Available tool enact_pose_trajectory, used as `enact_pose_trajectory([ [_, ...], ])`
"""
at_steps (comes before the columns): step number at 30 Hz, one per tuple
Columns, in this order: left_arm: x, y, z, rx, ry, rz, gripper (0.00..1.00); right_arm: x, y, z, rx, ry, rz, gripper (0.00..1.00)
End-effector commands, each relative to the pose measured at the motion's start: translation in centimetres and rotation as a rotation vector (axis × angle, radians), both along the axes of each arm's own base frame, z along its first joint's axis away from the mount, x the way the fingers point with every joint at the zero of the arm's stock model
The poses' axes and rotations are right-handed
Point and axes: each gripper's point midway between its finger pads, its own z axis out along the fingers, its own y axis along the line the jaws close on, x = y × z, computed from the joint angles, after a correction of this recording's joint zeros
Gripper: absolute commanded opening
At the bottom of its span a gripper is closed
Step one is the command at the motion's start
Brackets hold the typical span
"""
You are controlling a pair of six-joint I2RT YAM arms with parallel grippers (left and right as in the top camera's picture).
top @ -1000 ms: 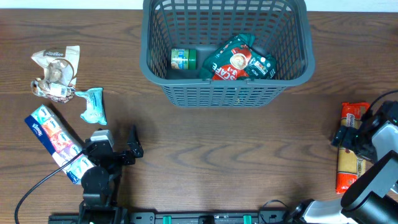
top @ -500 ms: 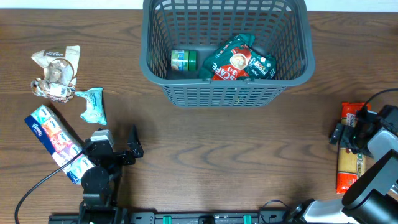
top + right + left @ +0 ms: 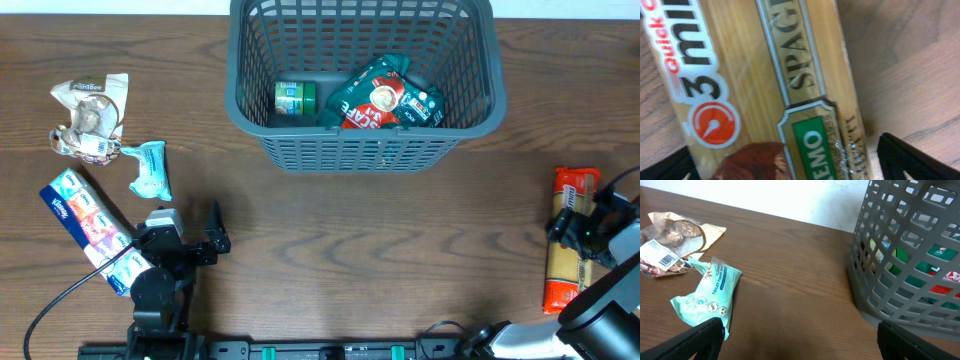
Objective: Pack container
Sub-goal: 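Grasp the spaghetti pack with the right gripper, then lift the spaghetti pack and lower it into the basket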
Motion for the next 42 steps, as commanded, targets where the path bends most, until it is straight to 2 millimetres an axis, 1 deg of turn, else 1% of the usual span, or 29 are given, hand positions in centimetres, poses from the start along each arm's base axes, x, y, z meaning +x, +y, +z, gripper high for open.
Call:
enact_pose_trajectory([
  [1, -0.3, 0.5, -1.9, 0.008, 0.059, 0.027, 0.98, -1.1, -0.2, -0.9, 0.027, 0.011, -0.035, 0.79],
  [4, -0.3, 0.5, -1.9, 0.008, 0.059, 0.027, 0.99, -1.0, -0.1, -0.9, 0.030, 0.008, -0.034, 0.65],
  [6, -0.3, 0.5, -1.9, 0.008, 0.059, 0.027, 0.99, -1.1, -0.1, -0.9, 0.032, 0.007, -0.040, 0.59],
  [8, -0.3, 0.5, -1.9, 0.008, 0.059, 0.027, 0.99, -1.0, 0.0, -0.9, 0.035, 0.005, -0.037, 0.49],
  [11, -0.3, 0.5, -1.9, 0.008, 0.059, 0.027, 0.99, -0.6, 0.3, -0.8, 0.053, -0.017, -0.028, 0.44],
  [13, -0.3, 0.5, -1.9, 0.007, 0.059, 0.027, 0.99, -0.4, 0.5, -0.8, 0.064, -0.030, -0.022, 0.38],
  [15, -0.3, 0.5, -1.9, 0.008, 0.059, 0.027, 0.98, -0.1, 0.7, -0.7, 0.077, -0.046, -0.029, 0.29],
  [17, -0.3, 0.5, -1.9, 0.008, 0.059, 0.027, 0.98, 0.1, 0.7, -0.6, 0.091, -0.064, -0.066, 0.15],
  [20, -0.3, 0.5, -1.9, 0.008, 0.059, 0.027, 0.99, 1.1, 1.0, -0.3, 0.136, -0.127, -0.109, 0.02],
  [23, -0.3, 0.5, -1.9, 0.008, 0.059, 0.027, 0.99, 2.3, 1.5, 0.3, 0.198, -0.204, -0.167, 0.01],
  [26, -0.3, 0.5, -1.9, 0.008, 0.058, 0.027, 0.99, 4.2, 2.0, 1.6, 0.248, -0.283, -0.170, 0.01],
  [29, -0.3, 0.5, -1.9, 0.008, 0.059, 0.027, 0.99, 6.5, 2.6, 4.0, 0.255, -0.350, -0.123, 0.01],
  [31, -0.3, 0.5, -1.9, 0.007, 0.059, 0.027, 0.98, 8.1, 2.9, 6.2, 0.246, -0.394, -0.082, 0.01],
  [33, -0.3, 0.5, -1.9, 0.007, 0.058, 0.027, 0.98, 9.9, 3.5, 9.1, 0.230, -0.447, -0.033, 0.01],
  [35, -0.3, 0.5, -1.9, 0.007, 0.059, 0.027, 0.98, 12.0, 4.3, 12.9, 0.199, -0.509, 0.027, 0.01],
  [37, -0.3, 0.5, -1.9, 0.008, 0.059, 0.027, 0.99, 14.1, 5.7, 17.4, 0.161, -0.577, 0.101, 0.01],
  [39, -0.3, 0.5, -1.9, 0.007, 0.059, 0.027, 0.99, 15.7, 7.2, 21.7, 0.123, -0.639, 0.174, 0.01],
  [42, -0.3, 0.5, -1.9, 0.007, 0.059, 0.027, 0.98, 17.8, 10.1, 28.5, 0.071, -0.741, 0.288, 0.01],
])
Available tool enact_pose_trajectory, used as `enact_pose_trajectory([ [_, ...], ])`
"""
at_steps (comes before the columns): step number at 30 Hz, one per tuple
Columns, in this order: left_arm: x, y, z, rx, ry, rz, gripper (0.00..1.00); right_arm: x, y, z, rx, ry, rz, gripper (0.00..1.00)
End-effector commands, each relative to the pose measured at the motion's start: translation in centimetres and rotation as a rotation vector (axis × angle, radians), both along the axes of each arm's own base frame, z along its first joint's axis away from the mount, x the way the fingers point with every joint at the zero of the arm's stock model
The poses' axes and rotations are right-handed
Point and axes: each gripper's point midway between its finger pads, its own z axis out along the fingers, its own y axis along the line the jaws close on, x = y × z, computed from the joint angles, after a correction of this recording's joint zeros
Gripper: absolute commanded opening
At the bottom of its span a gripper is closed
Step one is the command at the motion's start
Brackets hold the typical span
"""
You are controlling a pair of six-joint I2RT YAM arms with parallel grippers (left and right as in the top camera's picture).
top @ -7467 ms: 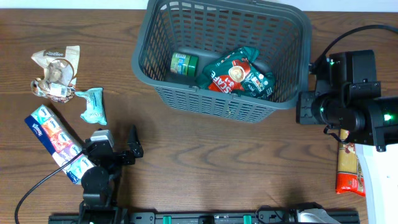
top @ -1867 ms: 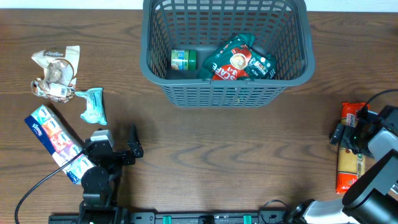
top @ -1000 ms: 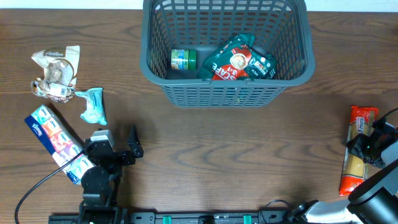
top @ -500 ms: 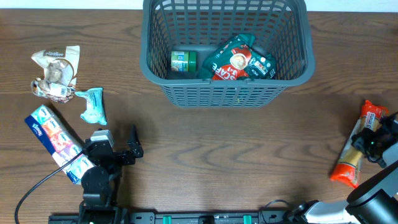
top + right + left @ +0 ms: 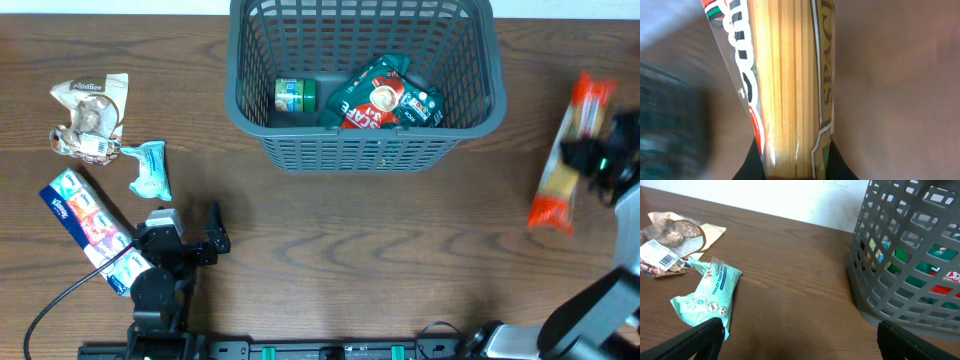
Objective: Pack container
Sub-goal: 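Lift the spaghetti pack and lower it into the basket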
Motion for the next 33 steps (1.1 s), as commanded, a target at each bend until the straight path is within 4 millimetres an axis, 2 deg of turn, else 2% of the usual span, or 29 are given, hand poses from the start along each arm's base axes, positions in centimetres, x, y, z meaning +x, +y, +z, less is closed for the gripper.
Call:
enact_pose_trajectory([
  [1, -0.3, 0.5, -1.9, 0.007, 0.059, 0.027, 0.99, 3.0, 4.8, 12.8, -0.080, -0.276, 0.153, 0.01],
  [3, -0.3, 0.5, -1.9, 0.007, 0.059, 0.027, 0.99, 3.8, 7.4, 16.8, -0.115, -0.342, 0.223, 0.01],
  [6, -0.3, 0.5, -1.9, 0.007, 0.059, 0.027, 0.98, 4.5, 11.8, 21.9, -0.199, -0.439, 0.360, 0.01],
  [9, -0.3, 0.5, -1.9, 0.007, 0.059, 0.027, 0.99, 4.5, 16.9, 26.0, -0.318, -0.549, 0.527, 0.01],
  [12, -0.3, 0.5, -1.9, 0.007, 0.059, 0.027, 0.99, 3.8, 22.3, 27.9, -0.477, -0.639, 0.742, 0.01],
  [15, -0.3, 0.5, -1.9, 0.007, 0.059, 0.027, 0.98, 2.8, 28.2, 28.0, -0.644, -0.718, 0.973, 0.01],
  [17, -0.3, 0.5, -1.9, 0.007, 0.059, 0.027, 0.98, 2.5, 31.4, 27.3, -0.709, -0.753, 1.091, 0.01],
  [20, -0.3, 0.5, -1.9, 0.007, 0.058, 0.027, 0.99, 2.7, 34.7, 25.4, -0.762, -0.766, 1.217, 0.01],
  [23, -0.3, 0.5, -1.9, 0.007, 0.059, 0.027, 0.98, 3.9, 37.3, 22.3, -0.730, -0.724, 1.300, 0.01],
  [27, -0.3, 0.5, -1.9, 0.007, 0.059, 0.027, 0.98, 5.5, 40.2, 16.6, -0.652, -0.610, 1.397, 0.01],
  [29, -0.3, 0.5, -1.9, 0.007, 0.059, 0.027, 0.98, 6.1, 41.9, 12.7, -0.603, -0.531, 1.456, 0.01],
  [33, -0.3, 0.5, -1.9, 0.007, 0.058, 0.027, 0.99, 6.5, 44.2, 6.4, -0.537, -0.396, 1.539, 0.01],
])
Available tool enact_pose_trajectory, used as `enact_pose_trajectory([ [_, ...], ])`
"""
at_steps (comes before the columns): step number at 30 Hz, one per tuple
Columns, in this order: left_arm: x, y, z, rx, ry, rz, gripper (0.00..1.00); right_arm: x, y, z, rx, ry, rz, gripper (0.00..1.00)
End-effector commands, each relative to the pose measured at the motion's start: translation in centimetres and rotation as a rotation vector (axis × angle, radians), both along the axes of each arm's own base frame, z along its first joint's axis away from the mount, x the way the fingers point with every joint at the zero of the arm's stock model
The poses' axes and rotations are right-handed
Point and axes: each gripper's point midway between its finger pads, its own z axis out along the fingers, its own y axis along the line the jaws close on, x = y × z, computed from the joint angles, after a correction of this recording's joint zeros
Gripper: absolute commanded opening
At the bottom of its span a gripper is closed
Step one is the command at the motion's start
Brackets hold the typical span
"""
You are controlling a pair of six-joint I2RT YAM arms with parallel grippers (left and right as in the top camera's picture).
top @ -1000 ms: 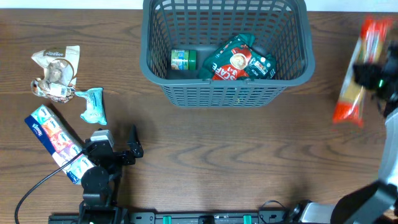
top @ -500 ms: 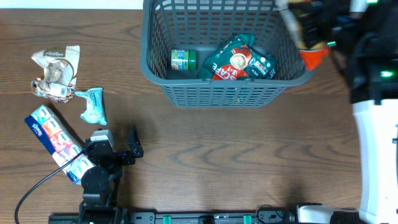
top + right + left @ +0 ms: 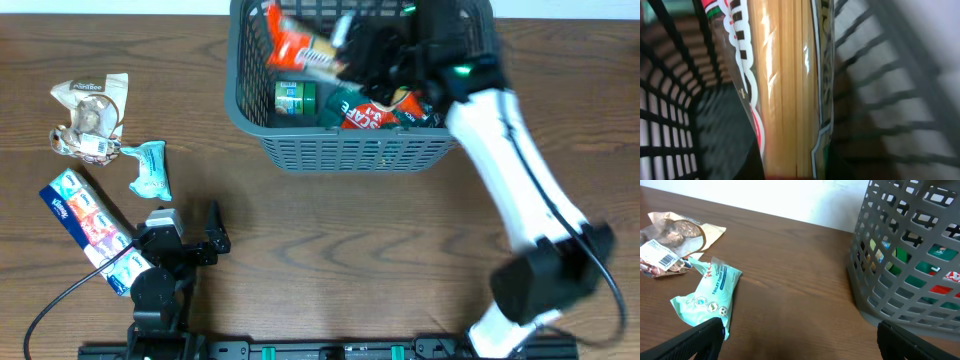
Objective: Pack container
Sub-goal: 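Lift the spaghetti pack and lower it into the basket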
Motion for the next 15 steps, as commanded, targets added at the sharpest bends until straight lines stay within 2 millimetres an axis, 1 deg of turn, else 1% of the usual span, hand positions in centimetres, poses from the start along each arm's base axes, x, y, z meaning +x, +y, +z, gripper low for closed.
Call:
enact_pose_trajectory([
  [1, -0.3, 0.5, -1.9, 0.007, 0.059, 0.027, 0.99, -0.6, 2.9, -1.5, -0.004, 0.020, 0.084, 0.01],
  [3, -0.3, 0.5, -1.9, 0.007, 0.059, 0.027, 0.98, -0.8, 3.4, -3.9, -0.028, 0.079, 0.095, 0.01],
  [5, -0.3, 0.5, -1.9, 0.007, 0.059, 0.027, 0.98, -1.2, 3.7, -5.8, -0.054, 0.126, 0.098, 0.01],
  [7, -0.3, 0.5, -1.9, 0.007, 0.059, 0.027, 0.98, -1.5, 3.7, -7.1, -0.077, 0.163, 0.098, 0.01],
  [9, -0.3, 0.5, -1.9, 0.008, 0.059, 0.027, 0.98, -1.9, 3.6, -7.6, -0.085, 0.189, 0.096, 0.01],
  [10, -0.3, 0.5, -1.9, 0.008, 0.059, 0.027, 0.99, -2.0, 3.5, -7.6, -0.084, 0.199, 0.090, 0.08],
  [11, -0.3, 0.5, -1.9, 0.008, 0.059, 0.027, 0.99, -2.0, 3.5, -7.6, -0.080, 0.208, 0.080, 0.20],
  [12, -0.3, 0.5, -1.9, 0.008, 0.059, 0.027, 0.99, -2.0, 3.5, -7.6, -0.074, 0.218, 0.069, 0.37],
  [15, -0.3, 0.5, -1.9, 0.008, 0.058, 0.027, 0.98, -2.3, 3.2, -7.5, -0.065, 0.253, 0.042, 0.44],
])
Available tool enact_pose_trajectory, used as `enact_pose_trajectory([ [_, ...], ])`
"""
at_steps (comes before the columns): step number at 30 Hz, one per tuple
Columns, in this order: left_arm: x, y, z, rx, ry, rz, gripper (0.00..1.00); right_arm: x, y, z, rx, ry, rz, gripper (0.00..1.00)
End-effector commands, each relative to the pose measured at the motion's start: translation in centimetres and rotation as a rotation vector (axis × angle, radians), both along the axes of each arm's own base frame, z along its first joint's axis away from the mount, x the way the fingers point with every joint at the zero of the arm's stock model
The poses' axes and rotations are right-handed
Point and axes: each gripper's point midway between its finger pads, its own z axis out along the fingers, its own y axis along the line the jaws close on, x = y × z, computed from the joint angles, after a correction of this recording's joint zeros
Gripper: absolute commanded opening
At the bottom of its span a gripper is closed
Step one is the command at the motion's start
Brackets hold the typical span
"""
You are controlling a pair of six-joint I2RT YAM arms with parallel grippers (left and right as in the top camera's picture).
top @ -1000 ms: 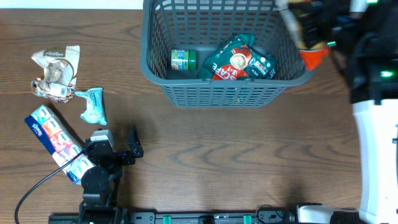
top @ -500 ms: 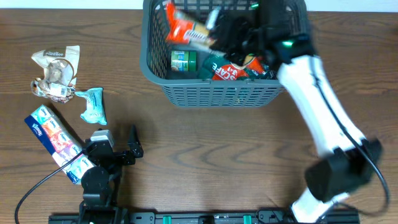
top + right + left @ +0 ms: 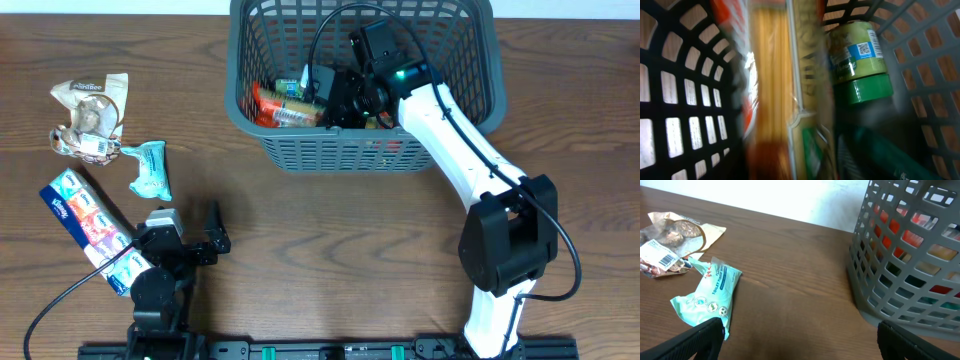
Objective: Pack container
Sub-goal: 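Lift the spaghetti pack and lower it into the basket, then release the spaghetti and raise the right gripper out of the basket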
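Note:
The grey basket stands at the back middle of the table, and my right gripper is down inside it. An orange spaghetti pack lies across the basket's left half with its near end under the gripper. The right wrist view shows that pack blurred just ahead of the camera, beside a green jar. No fingers show there, so the grip is unclear. My left gripper rests open and empty at the front left, facing the basket.
On the left lie a mint tissue pack, a crumpled snack bag and a blue tissue box. Green coffee packets fill the basket's right side. The basket wall stands close on the right gripper's left.
The right gripper held the spaghetti pack tilted above the basket's rim. Now it is lower inside, and the pack lies level on the basket floor beside the jar. The left arm is unchanged.
The right gripper stood open over the spaghetti pack at the table's right edge. Then it held the pack in the air at the right. Then the pack was over the basket, and now it is down inside it. The left arm stayed still throughout.

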Motion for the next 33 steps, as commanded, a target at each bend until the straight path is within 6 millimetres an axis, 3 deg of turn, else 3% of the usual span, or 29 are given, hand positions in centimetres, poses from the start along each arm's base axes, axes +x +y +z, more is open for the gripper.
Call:
enact_pose_trajectory([
  [1, -0.3, 0.5, -1.9, 0.008, 0.059, 0.027, 0.99, -0.1, 0.3, 2.7, 0.055, 0.000, -0.031, 0.52],
  [2, -0.3, 0.5, -1.9, 0.008, 0.059, 0.027, 0.98, -0.2, 0.3, 2.8, 0.058, 0.008, -0.041, 0.59],
  [3, -0.3, 0.5, -1.9, 0.008, 0.059, 0.027, 0.99, -0.3, 0.3, 3.0, 0.060, 0.009, -0.045, 0.60],
  [8, -0.3, 0.5, -1.9, 0.008, 0.059, 0.027, 0.99, -0.3, 0.2, 5.5, 0.088, -0.042, -0.050, 0.56],
  [10, -0.3, 0.5, -1.9, 0.008, 0.059, 0.027, 0.99, 0.0, 0.0, 8.2, 0.134, -0.081, -0.092, 0.56],
  [14, -0.3, 0.5, -1.9, 0.008, 0.059, 0.028, 0.98, 0.6, -1.7, 16.2, 0.260, -0.198, -0.207, 0.63],
  [17, -0.3, 0.5, -1.9, 0.008, 0.058, 0.028, 0.99, 0.2, -4.7, 22.9, 0.367, -0.277, -0.315, 0.76],
  [19, -0.3, 0.6, -1.9, 0.009, 0.058, 0.032, 0.98, -0.3, -7.8, 27.1, 0.440, -0.321, -0.412, 0.91],
  [20, -0.3, 0.6, -1.8, 0.008, 0.057, 0.031, 0.98, -0.5, -9.7, 28.8, 0.472, -0.339, -0.471, 0.99],
  [21, -0.3, 0.6, -1.8, 0.007, 0.056, 0.031, 0.98, -0.7, -11.5, 30.1, 0.498, -0.351, -0.536, 0.99],
  [22, -0.3, 0.6, -1.6, 0.000, 0.054, 0.034, 0.99, -0.9, -15.1, 31.7, 0.535, -0.364, -0.668, 0.99],
  [23, -0.3, 0.6, -1.3, 0.000, 0.053, 0.033, 0.99, -1.0, -16.5, 32.1, 0.547, -0.367, -0.722, 0.99],
  [27, -1.0, 0.9, 1.7, 0.005, 0.063, 0.049, 0.99, -2.9, -25.9, 32.8, 0.586, -0.340, -1.037, 0.99],
  [30, -2.1, 1.2, 4.9, -0.008, 0.091, 0.067, 0.99, -4.4, -30.9, 30.8, 0.555, -0.269, -1.213, 0.99],
  [33, -3.4, 1.7, 8.1, -0.002, 0.146, 0.092, 0.99, -5.8, -34.1, 27.5, 0.499, -0.152, -1.343, 0.99],
])
